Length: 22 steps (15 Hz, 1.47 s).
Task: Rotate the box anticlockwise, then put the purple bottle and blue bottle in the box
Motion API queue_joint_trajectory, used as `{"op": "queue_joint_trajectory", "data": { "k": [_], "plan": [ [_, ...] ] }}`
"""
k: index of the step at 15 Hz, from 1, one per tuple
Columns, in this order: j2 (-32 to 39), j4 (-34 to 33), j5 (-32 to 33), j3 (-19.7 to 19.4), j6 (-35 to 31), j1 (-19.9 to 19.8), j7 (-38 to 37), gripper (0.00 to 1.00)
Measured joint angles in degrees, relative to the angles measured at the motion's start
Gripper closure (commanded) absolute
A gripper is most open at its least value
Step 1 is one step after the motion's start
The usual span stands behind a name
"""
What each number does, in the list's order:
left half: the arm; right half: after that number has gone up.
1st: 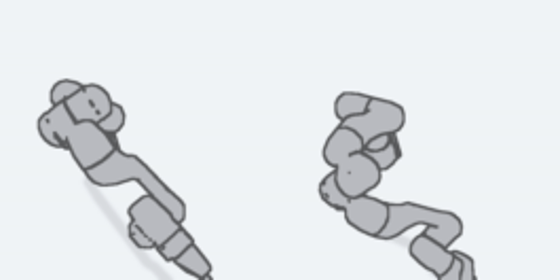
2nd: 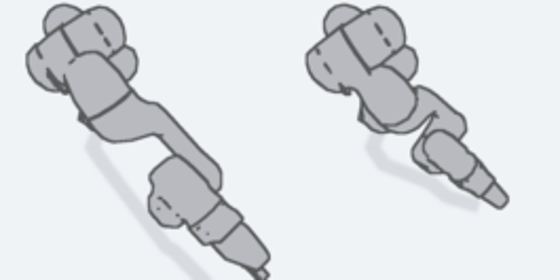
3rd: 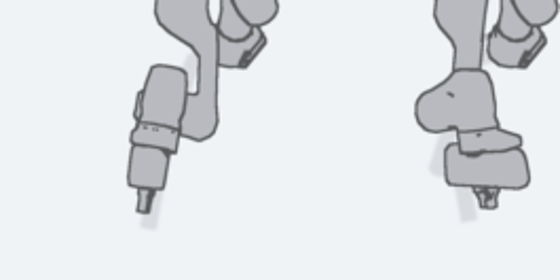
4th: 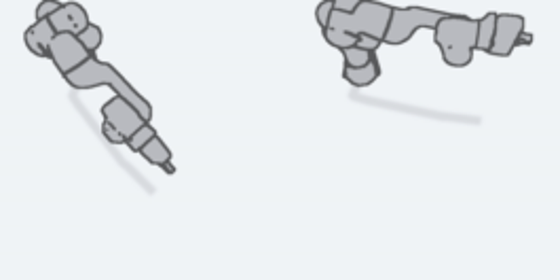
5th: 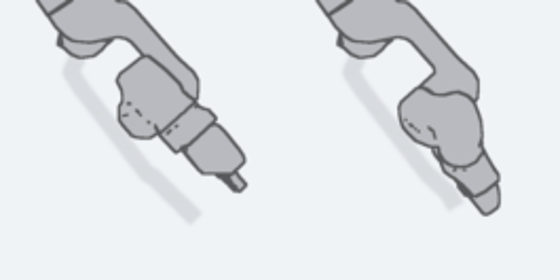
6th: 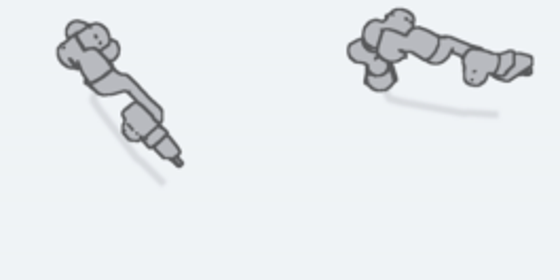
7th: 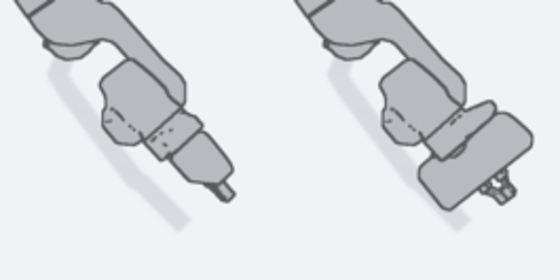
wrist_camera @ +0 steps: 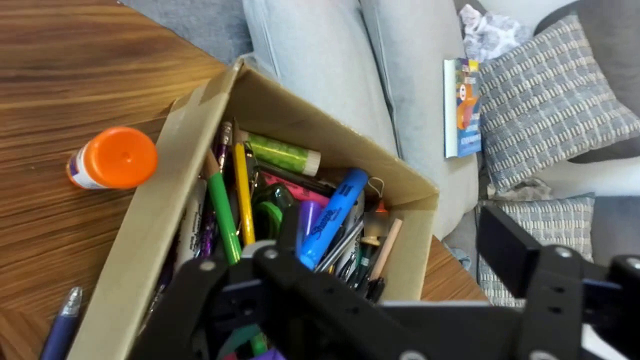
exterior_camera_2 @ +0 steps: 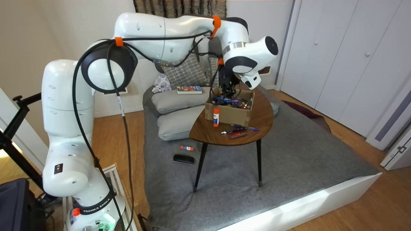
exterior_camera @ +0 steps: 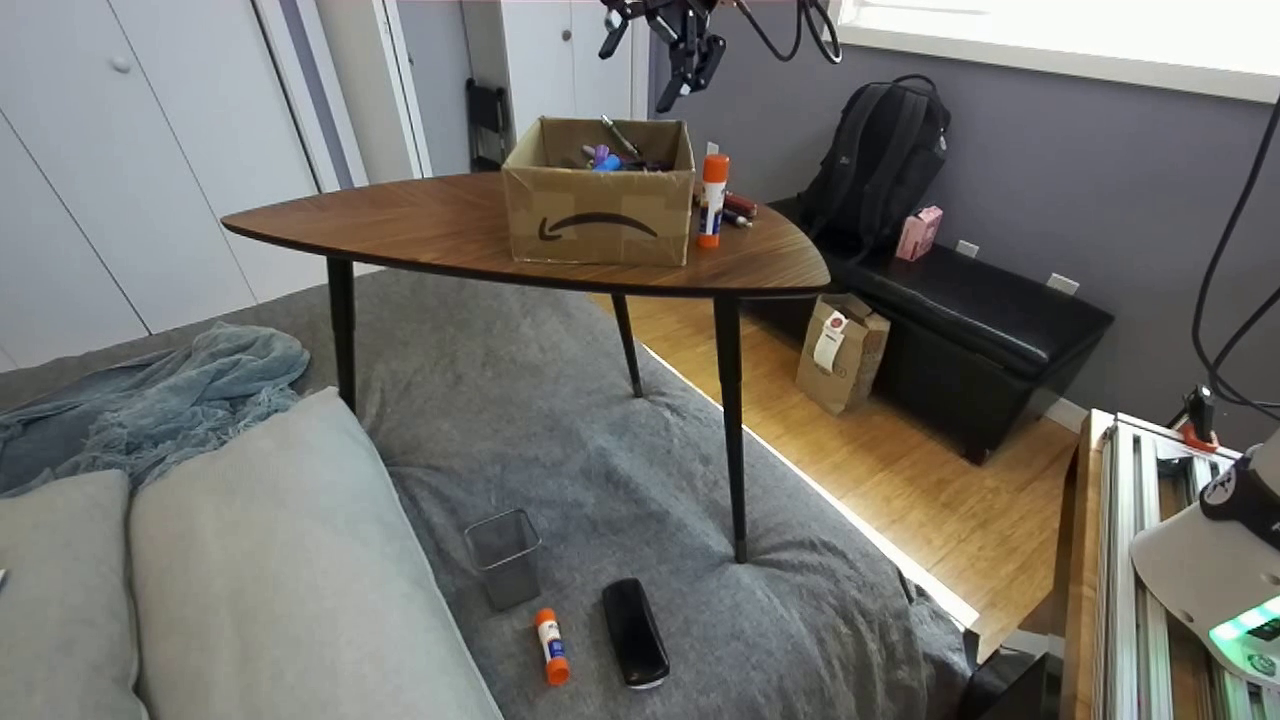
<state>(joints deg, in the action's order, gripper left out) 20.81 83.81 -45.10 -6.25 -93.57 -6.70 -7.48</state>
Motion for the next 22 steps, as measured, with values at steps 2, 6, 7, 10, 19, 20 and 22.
{"op": "queue_joint_trajectory", "data": {
  "k": [2, 6, 7, 10, 19, 20, 22],
  "plan": [
    [-2.84, 0.14, 5.05, 0.55, 0.00, 1.83, 0.31, 0.00],
    [-9.11, 2.44, 16.42, 2.81, -0.16, 5.77, 0.42, 0.00],
    [-10.62, 3.55, 19.53, 3.54, -0.25, 6.74, 0.37, 0.00],
    [-15.07, 8.50, 28.98, 5.86, -2.44, 9.63, -0.15, 0.00],
    [-28.68, 31.02, 53.07, 12.77, -16.36, 13.31, -3.69, 0.00],
    [-30.64, 33.81, 54.07, 12.89, -18.50, 13.29, -4.18, 0.00],
    [-34.58, 38.90, 54.30, 12.78, -22.04, 12.88, -4.35, 0.00]
  ]
}}
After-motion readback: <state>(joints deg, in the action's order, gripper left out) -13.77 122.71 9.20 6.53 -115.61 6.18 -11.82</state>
